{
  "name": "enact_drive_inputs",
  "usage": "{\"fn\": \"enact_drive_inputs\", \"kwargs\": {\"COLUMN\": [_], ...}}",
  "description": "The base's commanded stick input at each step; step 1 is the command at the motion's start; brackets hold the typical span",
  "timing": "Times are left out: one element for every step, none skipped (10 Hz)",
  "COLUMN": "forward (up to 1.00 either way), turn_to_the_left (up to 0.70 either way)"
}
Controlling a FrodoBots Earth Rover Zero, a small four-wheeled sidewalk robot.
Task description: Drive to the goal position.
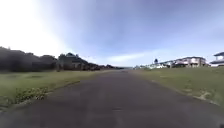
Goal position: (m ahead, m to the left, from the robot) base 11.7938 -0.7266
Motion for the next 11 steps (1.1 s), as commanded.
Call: {"fn": "enact_drive_inputs", "kwargs": {"forward": [1.0,1.0,1.0,1.0,1.0,1.0,1.0,1.0,1.0,1.0,1.0], "turn_to_the_left": [0.0,0.0,0.0,0.0,0.0,0.0,0.0,0.0,0.0,0.0,0.0]}}
